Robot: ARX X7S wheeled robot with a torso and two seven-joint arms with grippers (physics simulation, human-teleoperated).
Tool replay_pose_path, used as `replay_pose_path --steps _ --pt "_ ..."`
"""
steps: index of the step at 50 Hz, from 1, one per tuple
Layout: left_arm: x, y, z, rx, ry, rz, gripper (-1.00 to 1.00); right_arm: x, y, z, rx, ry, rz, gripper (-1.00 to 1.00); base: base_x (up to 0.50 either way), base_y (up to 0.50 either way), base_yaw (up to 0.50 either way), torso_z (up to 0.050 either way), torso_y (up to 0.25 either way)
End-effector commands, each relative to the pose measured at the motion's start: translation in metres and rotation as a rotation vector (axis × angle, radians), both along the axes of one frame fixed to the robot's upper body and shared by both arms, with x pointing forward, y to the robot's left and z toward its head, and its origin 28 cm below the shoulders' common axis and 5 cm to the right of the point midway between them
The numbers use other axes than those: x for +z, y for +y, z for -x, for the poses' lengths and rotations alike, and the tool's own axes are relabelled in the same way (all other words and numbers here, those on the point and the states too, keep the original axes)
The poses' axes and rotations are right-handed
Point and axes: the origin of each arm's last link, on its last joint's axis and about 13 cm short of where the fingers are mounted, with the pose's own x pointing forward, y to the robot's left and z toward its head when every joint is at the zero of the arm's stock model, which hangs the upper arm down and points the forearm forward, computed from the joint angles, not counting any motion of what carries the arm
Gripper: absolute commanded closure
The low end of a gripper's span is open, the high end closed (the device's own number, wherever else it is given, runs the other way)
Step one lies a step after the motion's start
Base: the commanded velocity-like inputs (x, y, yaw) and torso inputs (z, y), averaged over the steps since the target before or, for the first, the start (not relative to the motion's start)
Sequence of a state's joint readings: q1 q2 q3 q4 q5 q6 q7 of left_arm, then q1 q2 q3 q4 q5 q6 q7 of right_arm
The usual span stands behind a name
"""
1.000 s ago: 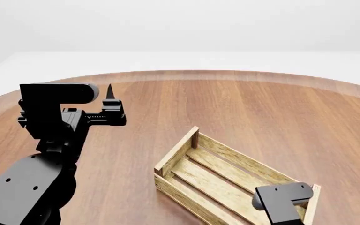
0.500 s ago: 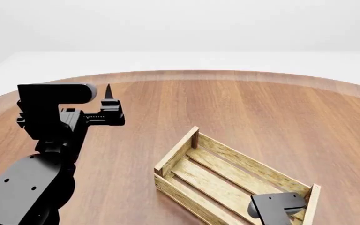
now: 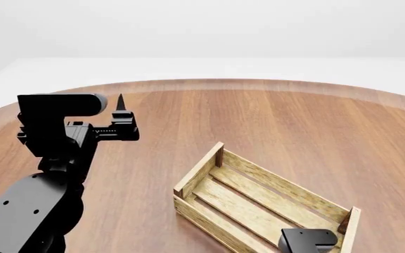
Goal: Stack the right bowl on the left bowl and place them in the tray.
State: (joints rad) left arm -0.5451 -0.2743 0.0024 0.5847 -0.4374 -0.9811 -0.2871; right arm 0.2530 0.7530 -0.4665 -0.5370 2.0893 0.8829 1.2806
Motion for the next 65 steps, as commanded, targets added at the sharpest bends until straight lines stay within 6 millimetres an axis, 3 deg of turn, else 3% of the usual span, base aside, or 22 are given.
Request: replay_pose_path --steps 1,32,42,65 --pt "-0.001 0.0 0.0 0.002 0.001 0.002 -1.0 -0.013 -0.002 -0.001 -0.019 0.039 -0.016 -1.0 0.0 0.0 0.0 0.0 0.0" --pt "-0.001 0.002 0.0 0.005 0.001 0.005 -1.0 -0.045 -0.01 -0.009 -0.098 0.117 -0.043 -1.0 0.0 0.0 0.0 0.0 0.0" --pt "0.0 0.002 0.0 0.005 -0.002 0.006 -1.0 -0.064 -0.01 -0.006 -0.106 0.172 -0.073 -1.0 0.0 0.0 0.0 0.0 0.0" --pt "-0.001 0.002 0.001 0.007 0.0 0.007 -1.0 -0.076 -0.012 -0.005 -0.126 0.205 -0.092 -1.0 0.0 0.0 0.0 0.0 0.0"
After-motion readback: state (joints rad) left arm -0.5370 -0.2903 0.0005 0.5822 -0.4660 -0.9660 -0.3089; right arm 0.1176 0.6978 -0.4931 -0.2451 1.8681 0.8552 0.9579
